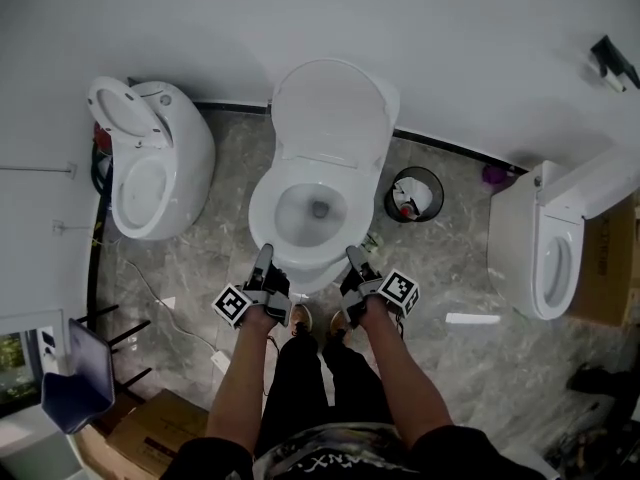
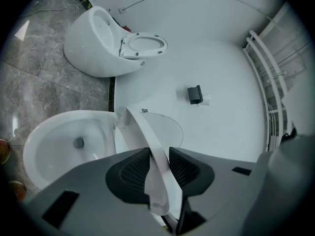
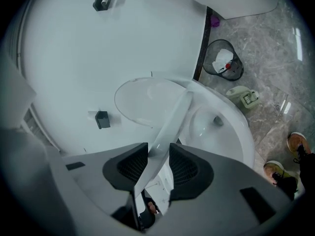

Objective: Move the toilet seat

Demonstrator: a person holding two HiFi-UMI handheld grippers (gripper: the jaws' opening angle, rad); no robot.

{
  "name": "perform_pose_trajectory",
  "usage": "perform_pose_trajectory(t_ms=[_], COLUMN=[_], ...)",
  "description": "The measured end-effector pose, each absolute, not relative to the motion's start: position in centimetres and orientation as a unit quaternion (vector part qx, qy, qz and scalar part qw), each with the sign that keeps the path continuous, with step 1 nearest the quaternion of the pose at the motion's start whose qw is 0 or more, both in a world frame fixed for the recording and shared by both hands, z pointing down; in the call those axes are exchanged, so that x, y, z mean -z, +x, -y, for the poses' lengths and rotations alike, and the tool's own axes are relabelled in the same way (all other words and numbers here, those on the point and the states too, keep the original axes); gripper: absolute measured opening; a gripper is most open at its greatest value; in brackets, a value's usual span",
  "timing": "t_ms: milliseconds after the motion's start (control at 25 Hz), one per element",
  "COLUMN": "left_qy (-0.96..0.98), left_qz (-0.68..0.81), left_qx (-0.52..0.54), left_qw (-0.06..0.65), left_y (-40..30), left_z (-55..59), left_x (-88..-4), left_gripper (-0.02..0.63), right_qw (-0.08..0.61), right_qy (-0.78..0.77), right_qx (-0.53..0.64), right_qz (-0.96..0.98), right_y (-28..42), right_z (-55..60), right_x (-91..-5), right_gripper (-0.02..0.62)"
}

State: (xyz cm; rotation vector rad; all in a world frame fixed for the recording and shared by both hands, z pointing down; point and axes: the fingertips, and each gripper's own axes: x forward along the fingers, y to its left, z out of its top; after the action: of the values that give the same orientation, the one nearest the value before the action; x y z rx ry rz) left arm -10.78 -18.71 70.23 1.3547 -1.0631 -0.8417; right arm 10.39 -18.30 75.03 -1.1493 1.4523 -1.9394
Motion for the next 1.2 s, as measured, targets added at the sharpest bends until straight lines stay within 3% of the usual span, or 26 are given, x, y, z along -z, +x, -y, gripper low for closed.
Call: perform_pose_trajectory(t_ms=[1200], left_qy=[0.649], left_qz=[0.321], left_qx=[0.372], left_qw=[0.581], left_y=[-8.7], left_z=[32.2], left_x=[-60.2], left_gripper=[0.144], right_qw=[0.353], right_qy=[-0.503], right_qx=[0.611], right_qz=[-0.500], right_y=[12.3], right_z=[29.5], right_x=[-66.4], right_gripper=[0.146])
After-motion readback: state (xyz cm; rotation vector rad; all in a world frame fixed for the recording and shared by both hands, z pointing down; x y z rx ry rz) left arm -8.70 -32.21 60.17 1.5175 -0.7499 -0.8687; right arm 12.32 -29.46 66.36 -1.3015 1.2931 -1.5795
